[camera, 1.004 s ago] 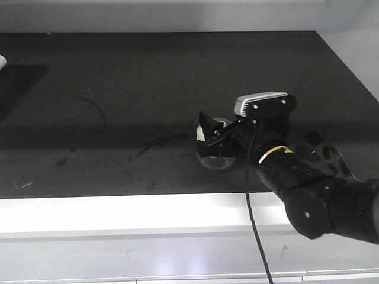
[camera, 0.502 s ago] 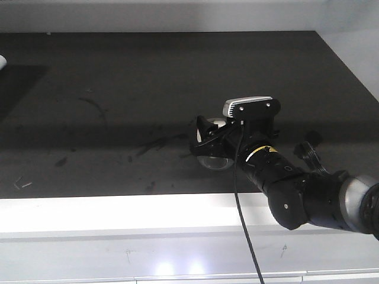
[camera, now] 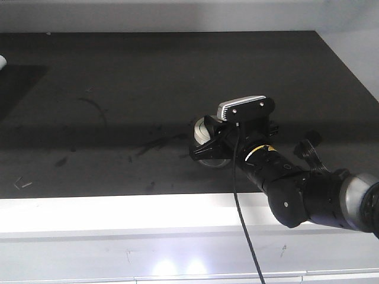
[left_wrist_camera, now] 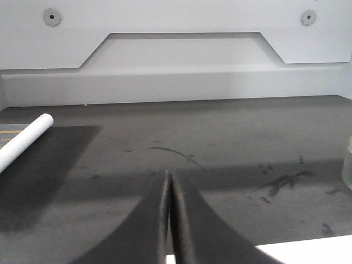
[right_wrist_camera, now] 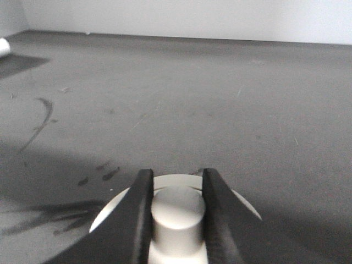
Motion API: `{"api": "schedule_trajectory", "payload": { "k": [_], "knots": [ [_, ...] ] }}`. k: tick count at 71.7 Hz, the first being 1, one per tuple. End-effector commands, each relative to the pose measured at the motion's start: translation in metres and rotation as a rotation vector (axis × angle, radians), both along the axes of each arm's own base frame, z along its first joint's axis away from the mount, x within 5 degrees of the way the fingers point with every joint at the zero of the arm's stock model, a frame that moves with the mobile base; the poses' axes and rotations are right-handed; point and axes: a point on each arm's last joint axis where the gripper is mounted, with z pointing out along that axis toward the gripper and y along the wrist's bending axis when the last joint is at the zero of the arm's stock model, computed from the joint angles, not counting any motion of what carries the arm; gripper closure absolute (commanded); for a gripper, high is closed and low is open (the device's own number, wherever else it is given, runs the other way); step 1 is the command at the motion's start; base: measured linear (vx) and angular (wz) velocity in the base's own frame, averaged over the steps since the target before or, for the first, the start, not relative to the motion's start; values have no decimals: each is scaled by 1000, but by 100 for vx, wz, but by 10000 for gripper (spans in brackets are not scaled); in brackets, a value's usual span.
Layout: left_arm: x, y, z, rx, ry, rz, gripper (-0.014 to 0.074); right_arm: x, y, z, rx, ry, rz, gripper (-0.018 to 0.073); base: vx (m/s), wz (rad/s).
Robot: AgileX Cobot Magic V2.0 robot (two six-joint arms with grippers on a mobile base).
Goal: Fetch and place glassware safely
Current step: 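Reach the right gripper to the glass jar and close around its lid, then lift the jar with the right gripper and pull it out of the hood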
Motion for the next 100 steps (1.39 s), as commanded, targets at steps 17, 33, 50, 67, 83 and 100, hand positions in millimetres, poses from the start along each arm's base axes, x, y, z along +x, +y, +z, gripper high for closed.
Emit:
{"api": "schedule_trajectory", "payload": {
  "k": [17, 33, 50, 67, 83, 100],
  "knots": [
    [-1, -1, 14, -21, -83, -12, 603, -15, -8, 53, 39, -88, 15, 561, 0, 0],
    [-1, -1, 14, -21, -83, -12, 603, -33, -16, 86, 53, -122, 49, 560, 0, 0],
    [-1, -1, 14, -21, -83, -12, 603, -55, -22, 112, 27, -127, 119, 560, 0, 0],
    [-1, -1, 14, -21, -83, -12, 603, -73, -22, 125, 14, -123, 220, 560, 0, 0],
    [-1, -1, 14, -21, -83, -12, 603, -86, -9, 129, 73, -133, 416, 560, 0, 0],
    [-1, -1, 14, -21, -83, -12, 603, -108, 6, 124, 38, -99, 721, 560, 0, 0]
  ]
}}
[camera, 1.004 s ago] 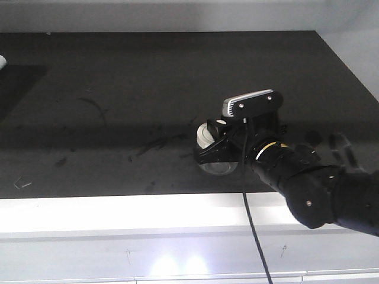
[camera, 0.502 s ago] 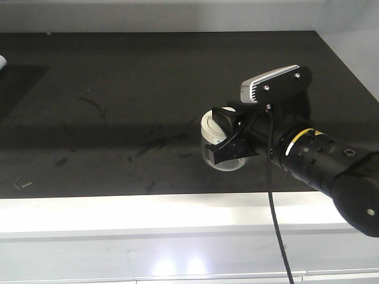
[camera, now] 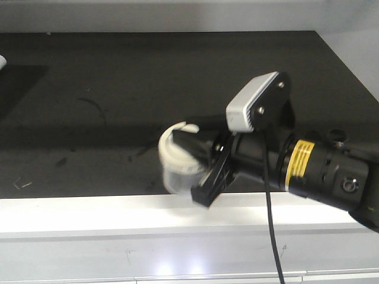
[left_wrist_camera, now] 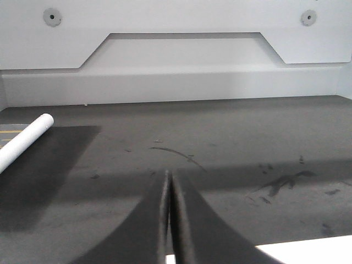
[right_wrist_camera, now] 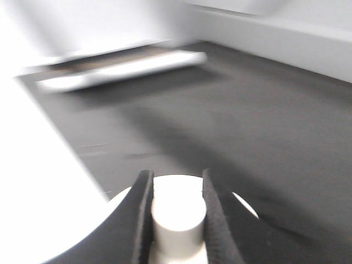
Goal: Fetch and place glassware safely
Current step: 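Lift the jar with the right gripper and pull it out of the hood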
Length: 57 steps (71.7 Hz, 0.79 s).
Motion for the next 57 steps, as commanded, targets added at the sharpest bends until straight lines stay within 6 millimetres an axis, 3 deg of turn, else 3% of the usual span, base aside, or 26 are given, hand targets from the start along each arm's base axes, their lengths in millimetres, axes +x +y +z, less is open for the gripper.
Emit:
{"api": "schedule_trajectory", "payload": {
  "k": [1, 15, 32, 57],
  "knots": [
    [-1, -1, 14, -21, -83, -12, 603, -13, 3, 20, 53, -21, 111, 560, 0, 0],
    [-1, -1, 14, -21, -83, -12, 603, -21, 4, 10, 42, -5, 184, 560, 0, 0],
    [-1, -1, 14, -21, -83, -12, 603, -38, -9, -34, 81, 58, 152, 560, 0, 0],
    [-1, -1, 14, -21, -83, -12, 603, -69, -44, -39, 142, -42, -16, 560, 0, 0]
  ]
}}
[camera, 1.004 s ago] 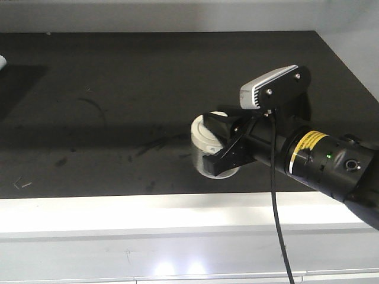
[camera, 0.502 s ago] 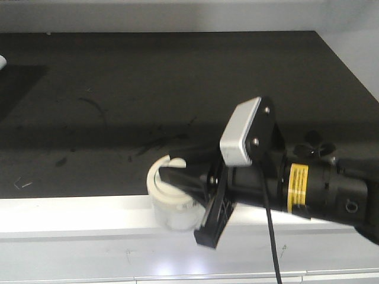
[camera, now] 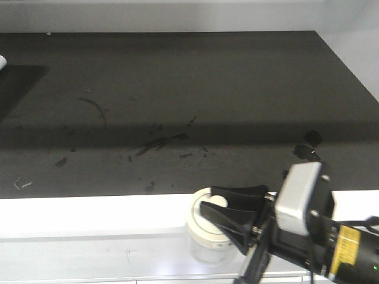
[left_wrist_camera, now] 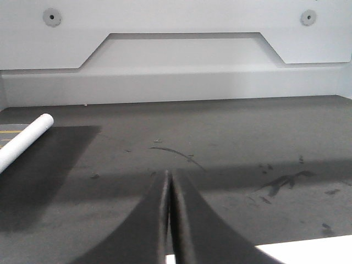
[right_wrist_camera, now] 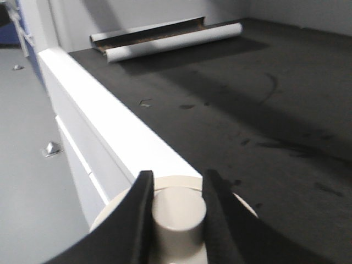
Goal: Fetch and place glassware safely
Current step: 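Lift the jar with the right gripper and pull it out of the hood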
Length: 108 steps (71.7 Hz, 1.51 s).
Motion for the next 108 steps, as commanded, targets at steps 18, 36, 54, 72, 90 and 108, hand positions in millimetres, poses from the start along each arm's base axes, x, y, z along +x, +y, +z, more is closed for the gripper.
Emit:
{"api": "schedule_trajectory", "payload": {
  "k": [18, 36, 54, 72, 90, 108],
  "knots": [
    [-1, -1, 14, -21, -83, -12, 603, -18, -17, 28, 107, -109, -58, 560, 0, 0],
    [-1, -1, 14, -21, -83, -12, 603, -23, -20, 33, 99, -167, -55, 560, 0, 0],
    [-1, -1, 14, -21, -83, -12, 603, -23, -20, 32, 92, -162, -60, 560, 0, 0],
    [-1, -1, 14, -21, -83, -12, 603, -23, -20, 32, 92, -162, -60, 560, 0, 0],
    [-1, -1, 14, -21, -83, -12, 603, -23, -20, 33, 94, -161, -60, 560, -5, 19],
    [-1, -1, 14, -21, -83, -12, 603, -23, -20, 33, 94, -161, -60, 560, -11, 60]
  ]
}}
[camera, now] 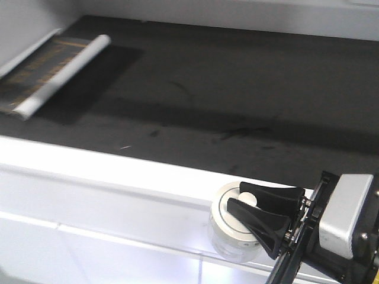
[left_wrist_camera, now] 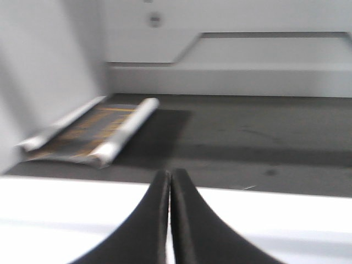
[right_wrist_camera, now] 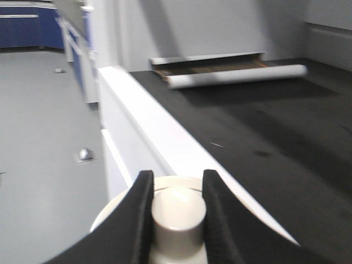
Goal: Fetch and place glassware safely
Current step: 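Lift the jar with the right gripper and pull it out of the hood, then hold the jar in the right gripper while the base drives to the bench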
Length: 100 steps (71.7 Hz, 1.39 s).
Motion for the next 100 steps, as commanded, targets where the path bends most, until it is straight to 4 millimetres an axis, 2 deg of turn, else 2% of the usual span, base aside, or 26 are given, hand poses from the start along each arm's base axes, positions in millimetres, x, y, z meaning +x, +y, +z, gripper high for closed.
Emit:
{"api": "schedule_trajectory", "payload": {
  "k": [1, 43, 85, 100],
  "knots": [
    [-1, -1, 14, -21, -83, -12, 603, -1, 3, 19, 96, -70, 36, 560, -11, 75],
    [-1, -1, 14, -21, -83, -12, 603, -1, 3, 19, 96, -70, 36, 560, -6, 79],
    [-1, -1, 14, -21, -83, -12, 603, -1, 3, 19, 96, -70, 36, 560, 2, 101],
    [-1, -1, 14, -21, -83, -12, 603, -1, 3, 19, 96, -70, 36, 560, 8, 58]
  ]
}}
